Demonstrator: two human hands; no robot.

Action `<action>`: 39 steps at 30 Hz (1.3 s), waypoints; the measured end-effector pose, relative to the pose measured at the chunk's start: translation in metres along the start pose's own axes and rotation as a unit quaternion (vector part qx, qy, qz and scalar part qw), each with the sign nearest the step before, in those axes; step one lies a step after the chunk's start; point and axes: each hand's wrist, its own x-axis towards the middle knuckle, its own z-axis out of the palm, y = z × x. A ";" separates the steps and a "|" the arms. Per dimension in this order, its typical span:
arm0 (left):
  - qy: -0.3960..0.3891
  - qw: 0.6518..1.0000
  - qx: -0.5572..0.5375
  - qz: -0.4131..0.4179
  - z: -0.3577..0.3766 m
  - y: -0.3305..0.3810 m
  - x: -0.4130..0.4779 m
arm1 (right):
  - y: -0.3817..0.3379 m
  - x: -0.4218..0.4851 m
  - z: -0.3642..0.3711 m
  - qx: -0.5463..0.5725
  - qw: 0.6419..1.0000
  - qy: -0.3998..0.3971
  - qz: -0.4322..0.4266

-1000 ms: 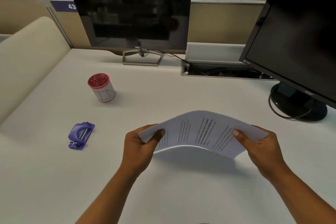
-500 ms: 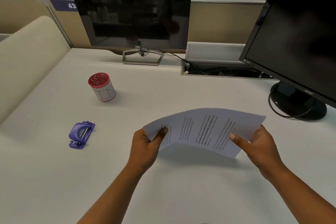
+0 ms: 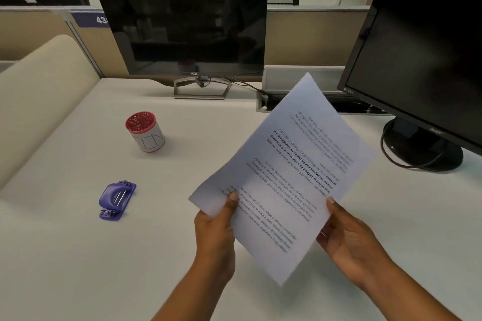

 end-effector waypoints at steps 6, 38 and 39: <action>-0.052 0.999 0.001 0.003 0.002 0.004 -0.007 | -0.012 -0.004 0.017 -0.037 0.994 -0.041 -0.095; -0.165 0.939 0.213 0.213 0.008 0.042 0.003 | -0.048 -0.026 0.039 -0.331 0.872 -0.071 -0.354; -0.169 0.939 0.214 0.210 0.009 0.043 0.002 | -0.048 -0.027 0.039 -0.330 0.873 -0.072 -0.351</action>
